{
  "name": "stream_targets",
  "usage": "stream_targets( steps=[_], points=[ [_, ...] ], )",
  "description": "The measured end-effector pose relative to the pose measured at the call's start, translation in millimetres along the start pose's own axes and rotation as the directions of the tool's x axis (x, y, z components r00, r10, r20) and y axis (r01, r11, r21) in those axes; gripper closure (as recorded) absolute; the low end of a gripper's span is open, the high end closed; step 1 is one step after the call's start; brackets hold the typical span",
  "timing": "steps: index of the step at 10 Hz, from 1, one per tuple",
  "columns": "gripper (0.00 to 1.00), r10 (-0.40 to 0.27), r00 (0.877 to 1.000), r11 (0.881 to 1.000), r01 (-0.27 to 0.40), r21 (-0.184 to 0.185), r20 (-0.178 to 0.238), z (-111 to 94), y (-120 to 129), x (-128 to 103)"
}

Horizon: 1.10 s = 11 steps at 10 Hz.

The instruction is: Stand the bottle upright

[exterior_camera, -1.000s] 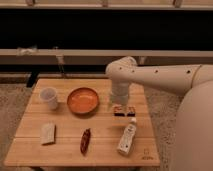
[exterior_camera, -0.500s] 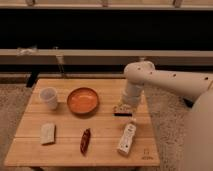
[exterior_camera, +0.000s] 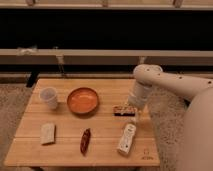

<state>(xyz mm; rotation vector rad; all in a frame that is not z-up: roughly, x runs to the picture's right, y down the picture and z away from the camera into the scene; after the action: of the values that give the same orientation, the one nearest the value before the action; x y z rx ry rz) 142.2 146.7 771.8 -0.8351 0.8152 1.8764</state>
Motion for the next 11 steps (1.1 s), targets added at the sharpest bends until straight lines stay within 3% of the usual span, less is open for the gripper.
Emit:
stream_targets(
  steps=[2,8,11],
  points=[
    [0.35,-0.023,0.998,1.000,0.023,0.003,-0.060,14.6,-8.0,-5.2],
    [0.35,-0.056,0.987,0.998,0.052,-0.029,-0.153,59.1,-31.5,-13.5],
    [0.35,-0.068,0.978,0.997,0.062,-0.038,-0.195,71.9,-35.1,-19.6]
  ],
)
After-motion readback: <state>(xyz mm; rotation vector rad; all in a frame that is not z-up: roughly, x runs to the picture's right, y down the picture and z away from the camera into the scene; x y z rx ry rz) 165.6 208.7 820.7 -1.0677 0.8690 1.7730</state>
